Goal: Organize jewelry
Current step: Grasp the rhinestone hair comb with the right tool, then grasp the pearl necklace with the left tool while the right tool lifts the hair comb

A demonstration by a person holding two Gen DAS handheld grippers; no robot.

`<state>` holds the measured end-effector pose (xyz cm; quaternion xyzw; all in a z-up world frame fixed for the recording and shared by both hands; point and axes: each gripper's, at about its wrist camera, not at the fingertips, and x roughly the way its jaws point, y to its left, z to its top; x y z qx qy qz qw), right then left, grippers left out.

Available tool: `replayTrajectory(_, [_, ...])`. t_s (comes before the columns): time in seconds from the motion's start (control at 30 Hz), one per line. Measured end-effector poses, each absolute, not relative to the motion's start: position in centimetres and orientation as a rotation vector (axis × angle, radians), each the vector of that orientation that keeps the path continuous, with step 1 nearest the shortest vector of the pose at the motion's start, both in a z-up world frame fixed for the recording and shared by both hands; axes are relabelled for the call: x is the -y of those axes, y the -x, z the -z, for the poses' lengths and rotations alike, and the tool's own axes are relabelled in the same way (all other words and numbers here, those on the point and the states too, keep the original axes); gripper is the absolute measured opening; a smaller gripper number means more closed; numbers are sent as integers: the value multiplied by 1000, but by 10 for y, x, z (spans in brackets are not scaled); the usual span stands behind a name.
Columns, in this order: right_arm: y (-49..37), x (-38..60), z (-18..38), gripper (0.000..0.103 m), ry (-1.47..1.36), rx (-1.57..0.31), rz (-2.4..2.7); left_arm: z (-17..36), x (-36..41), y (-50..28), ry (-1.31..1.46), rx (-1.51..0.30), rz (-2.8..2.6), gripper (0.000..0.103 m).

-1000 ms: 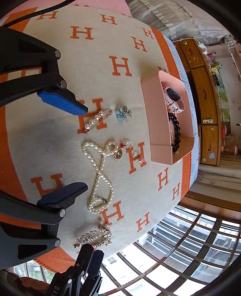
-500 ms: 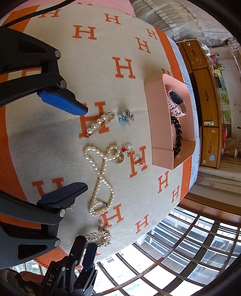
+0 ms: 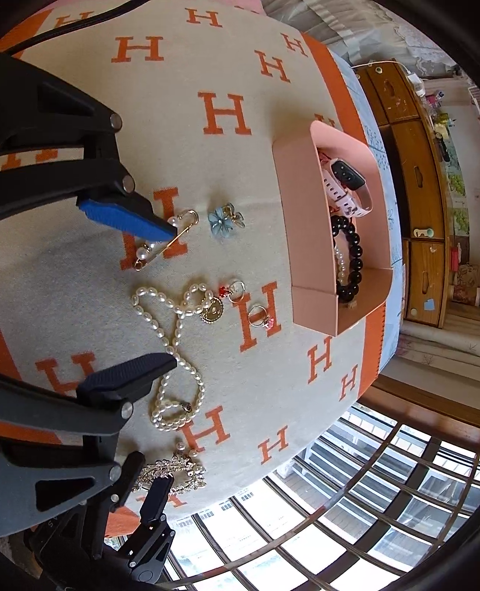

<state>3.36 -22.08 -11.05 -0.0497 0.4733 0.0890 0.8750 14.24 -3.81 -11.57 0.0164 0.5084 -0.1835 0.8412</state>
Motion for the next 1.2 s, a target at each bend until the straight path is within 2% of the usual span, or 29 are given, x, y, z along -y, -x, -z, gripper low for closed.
replayTrajectory(0.07, [-35,227,110,26,74,-987,-188,121,43,-148,-37,-1100,394,43])
replayTrajectory(0.23, [-34,230,110,26,37,-979,-197,122,56,-161,-58,-1120,389,41])
replayTrajectory(0.3, [-34,231,110,26,33,-976,-198,120,63,-165,-69,-1131,387,37])
replayTrajectory(0.37, [-34,232,110,26,19,-974,-202,119,66,-171,-74,-1161,378,28])
replayTrajectory(0.6, [-33,239,110,26,-33,-967,-218,126,79,-196,-124,-1284,338,20])
replayTrajectory(0.67, [-33,240,110,26,-48,-965,-223,127,84,-200,-164,-1312,320,14])
replayTrajectory(0.83, [-32,244,111,26,-76,-961,-234,130,92,-209,-207,-1367,314,11])
replayTrajectory(0.87, [-32,244,111,26,-80,-960,-235,130,93,-210,-202,-1370,311,6])
replayTrajectory(0.93, [-33,245,111,26,-84,-958,-237,130,92,-211,-180,-1375,309,4])
replayTrajectory(1.2, [-35,246,104,26,-87,-949,-237,108,78,-202,-43,-1316,345,3])
